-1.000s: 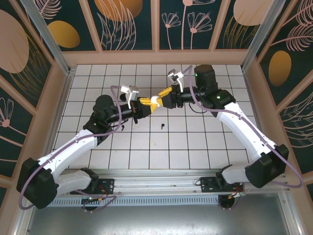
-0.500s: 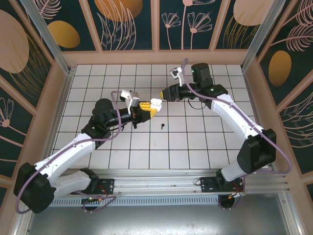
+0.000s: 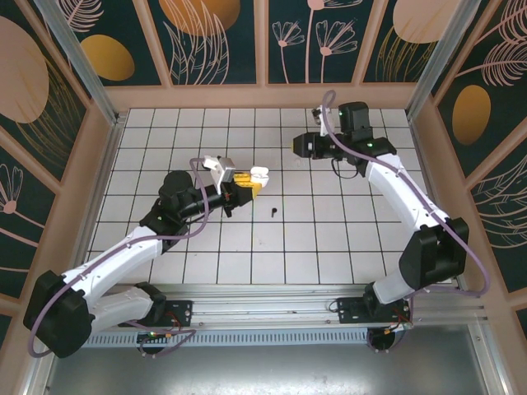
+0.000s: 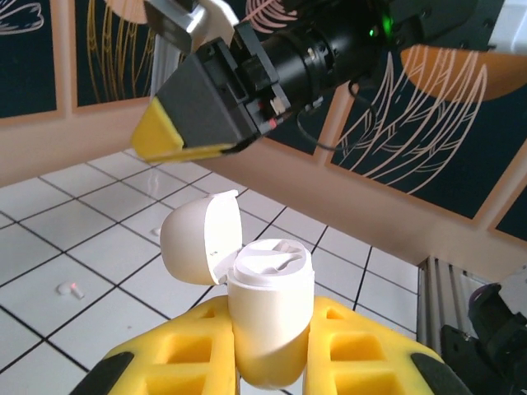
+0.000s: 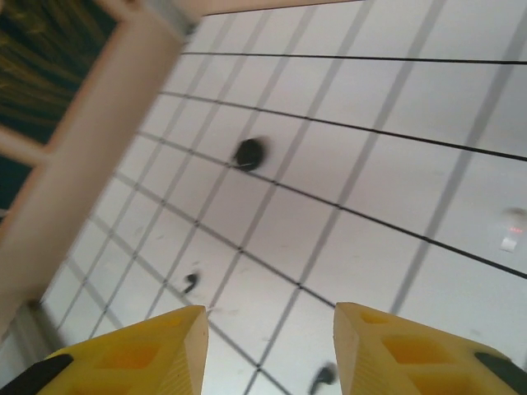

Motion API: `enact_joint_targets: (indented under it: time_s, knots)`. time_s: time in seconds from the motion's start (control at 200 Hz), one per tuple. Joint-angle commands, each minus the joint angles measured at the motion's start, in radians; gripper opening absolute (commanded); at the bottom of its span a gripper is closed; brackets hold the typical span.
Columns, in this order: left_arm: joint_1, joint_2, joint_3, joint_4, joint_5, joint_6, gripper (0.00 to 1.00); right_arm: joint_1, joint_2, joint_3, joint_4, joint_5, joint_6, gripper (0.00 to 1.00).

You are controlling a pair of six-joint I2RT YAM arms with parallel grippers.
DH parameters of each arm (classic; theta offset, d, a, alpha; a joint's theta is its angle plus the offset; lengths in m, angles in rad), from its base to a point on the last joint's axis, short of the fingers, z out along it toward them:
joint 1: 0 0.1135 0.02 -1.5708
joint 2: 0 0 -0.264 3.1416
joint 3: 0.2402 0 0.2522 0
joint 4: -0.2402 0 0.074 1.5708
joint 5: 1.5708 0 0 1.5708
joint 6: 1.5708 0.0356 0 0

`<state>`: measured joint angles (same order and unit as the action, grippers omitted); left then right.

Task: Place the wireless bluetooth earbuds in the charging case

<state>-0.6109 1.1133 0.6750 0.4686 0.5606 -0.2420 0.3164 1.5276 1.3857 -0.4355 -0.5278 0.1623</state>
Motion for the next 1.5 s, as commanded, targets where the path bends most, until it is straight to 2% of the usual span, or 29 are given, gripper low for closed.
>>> enact_joint_targets:
  time_s: [0.0,0.27,0.465,0.671,0.876,1.491]
  knots:
    - [0.000,0.015,-0.020,0.044,-0.045,0.020,0.00,-0.004,0.093,0.073,-0.108,0.171,0.034,0.40]
    - [0.000,0.072,-0.029,0.030,-0.059,0.071,0.00,0.008,0.431,0.306,-0.257,0.300,0.095,0.32]
    - [-0.001,0.121,-0.043,0.028,-0.037,0.139,0.00,0.025,0.660,0.567,-0.394,0.412,0.071,0.32]
    - [-0.002,0.163,-0.040,0.017,-0.075,0.177,0.00,0.050,0.847,0.808,-0.533,0.474,0.039,0.35]
    - [-0.001,0.186,-0.044,0.024,-0.094,0.201,0.00,0.065,0.934,0.897,-0.578,0.496,0.028,0.35]
    - [0.000,0.256,-0.011,0.011,-0.101,0.200,0.00,0.077,0.998,0.912,-0.569,0.565,-0.015,0.37]
